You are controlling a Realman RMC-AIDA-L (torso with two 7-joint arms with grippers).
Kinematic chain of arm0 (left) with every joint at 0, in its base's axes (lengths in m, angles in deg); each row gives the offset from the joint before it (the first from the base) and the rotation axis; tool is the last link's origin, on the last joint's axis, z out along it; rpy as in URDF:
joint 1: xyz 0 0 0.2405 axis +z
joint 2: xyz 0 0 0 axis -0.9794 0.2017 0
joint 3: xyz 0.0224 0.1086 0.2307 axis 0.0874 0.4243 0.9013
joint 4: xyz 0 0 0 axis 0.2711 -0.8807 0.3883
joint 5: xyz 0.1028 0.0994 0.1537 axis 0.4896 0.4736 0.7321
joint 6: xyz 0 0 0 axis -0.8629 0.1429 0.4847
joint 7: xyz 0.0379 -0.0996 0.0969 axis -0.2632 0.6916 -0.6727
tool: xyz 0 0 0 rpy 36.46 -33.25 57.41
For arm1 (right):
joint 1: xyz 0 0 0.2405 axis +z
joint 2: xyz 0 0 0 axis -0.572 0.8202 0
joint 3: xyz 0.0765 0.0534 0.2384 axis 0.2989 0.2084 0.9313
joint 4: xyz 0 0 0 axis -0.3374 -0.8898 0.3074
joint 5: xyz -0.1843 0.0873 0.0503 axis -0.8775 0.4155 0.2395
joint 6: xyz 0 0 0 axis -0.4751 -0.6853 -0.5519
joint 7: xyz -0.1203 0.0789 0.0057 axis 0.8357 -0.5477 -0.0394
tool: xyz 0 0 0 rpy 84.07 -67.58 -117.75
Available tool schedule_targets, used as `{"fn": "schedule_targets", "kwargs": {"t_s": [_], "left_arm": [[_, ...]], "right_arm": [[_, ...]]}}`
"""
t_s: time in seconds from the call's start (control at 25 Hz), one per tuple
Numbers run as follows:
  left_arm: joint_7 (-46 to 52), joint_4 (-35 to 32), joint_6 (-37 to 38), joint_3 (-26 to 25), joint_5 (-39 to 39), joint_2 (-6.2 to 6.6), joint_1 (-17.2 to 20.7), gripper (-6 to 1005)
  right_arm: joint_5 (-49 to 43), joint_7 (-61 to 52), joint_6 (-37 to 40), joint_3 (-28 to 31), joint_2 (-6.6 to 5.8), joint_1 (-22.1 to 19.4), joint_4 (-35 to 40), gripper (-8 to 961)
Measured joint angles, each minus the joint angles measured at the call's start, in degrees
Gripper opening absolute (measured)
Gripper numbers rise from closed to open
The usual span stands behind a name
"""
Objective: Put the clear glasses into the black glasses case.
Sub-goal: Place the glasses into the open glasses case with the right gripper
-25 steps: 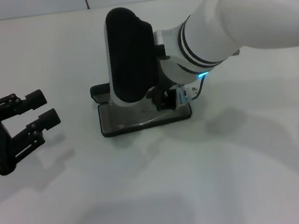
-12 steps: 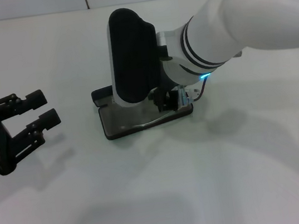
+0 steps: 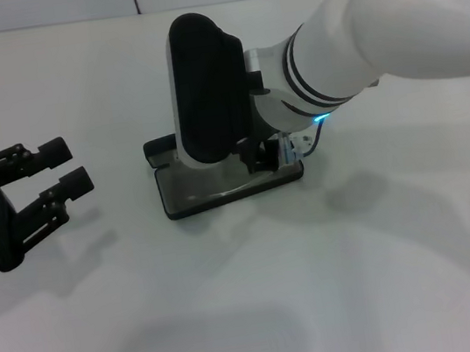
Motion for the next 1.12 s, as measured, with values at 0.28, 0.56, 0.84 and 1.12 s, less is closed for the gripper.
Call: {"fn": "schedule_targets", "kwargs": {"t_s": [0.28, 0.56, 0.84, 1.12], "left_arm": [[0.00, 0.00, 0.00, -0.39, 0.20, -0.21, -0.15, 440], [0.00, 0.00, -0.10, -0.39, 0.23, -0.22, -0.22, 440], [0.00, 0.01, -0.30, -0.39, 0.13, -0.07, -0.22, 441], [-0.19, 0.01, -0.24, -2.12, 0.09, 0.04, -0.18, 441]], "right_arm": [[-0.07, 0.05, -0.23, 0.01, 0.00, 0.18, 0.03, 98], [-0.08, 0.07, -0.32, 0.01, 0.00, 0.25, 0.03, 99], [-0.07, 0.12, -0.80, 0.08, 0.00, 0.08, 0.09, 99], [-0.07, 0.14, -1.73, 0.17, 0.00, -0.53, 0.22, 100]]}}
